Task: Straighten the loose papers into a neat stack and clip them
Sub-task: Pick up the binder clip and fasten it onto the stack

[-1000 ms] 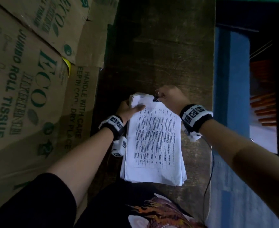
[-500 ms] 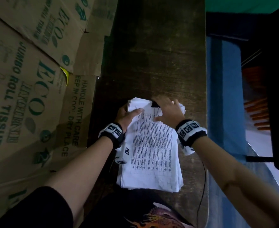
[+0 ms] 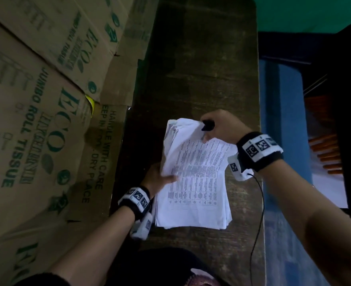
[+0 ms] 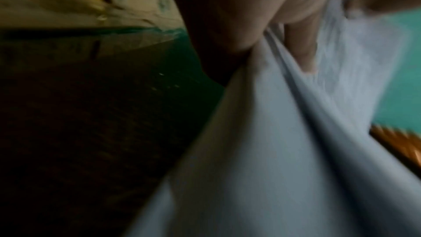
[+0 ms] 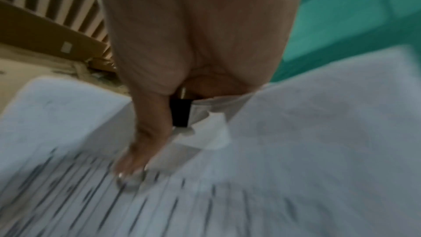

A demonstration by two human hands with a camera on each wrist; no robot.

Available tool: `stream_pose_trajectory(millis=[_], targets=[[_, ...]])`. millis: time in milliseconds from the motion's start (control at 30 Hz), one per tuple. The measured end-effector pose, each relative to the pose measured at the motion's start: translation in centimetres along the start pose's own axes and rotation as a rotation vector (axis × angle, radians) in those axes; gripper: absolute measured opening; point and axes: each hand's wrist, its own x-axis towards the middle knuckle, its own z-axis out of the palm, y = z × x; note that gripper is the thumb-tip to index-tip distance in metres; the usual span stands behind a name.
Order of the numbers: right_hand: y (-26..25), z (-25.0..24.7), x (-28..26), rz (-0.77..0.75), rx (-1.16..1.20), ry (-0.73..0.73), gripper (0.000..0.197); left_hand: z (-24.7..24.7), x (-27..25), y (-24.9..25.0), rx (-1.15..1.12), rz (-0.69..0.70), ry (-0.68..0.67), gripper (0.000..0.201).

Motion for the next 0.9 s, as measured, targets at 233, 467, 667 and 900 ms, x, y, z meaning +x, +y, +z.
stream_pose_trajectory(millis=[233,467,667,900], targets=[[12.7,6.7,-5.9,0.586,0.462,0.284,0.096,1.0,3.1,3.1,-0.175,0.023,0.023,0.041],[12.7,10.0,-9.1,0.568,0.862,0.179,0.046,4.1,9.1,6.0,-0.096,0.039,0.011,0.068],[16.1,8.6,-5.5,0.659,0.694,0.451,0.045,7.1,10.5,4.4,0.335,-0.094,-0.066,0.077],[14.0,10.8,-9.0,0.646,-0.034,0.163,0.074,9.6,8.4,1.5,0.663,-0.128,0.152,0.082]])
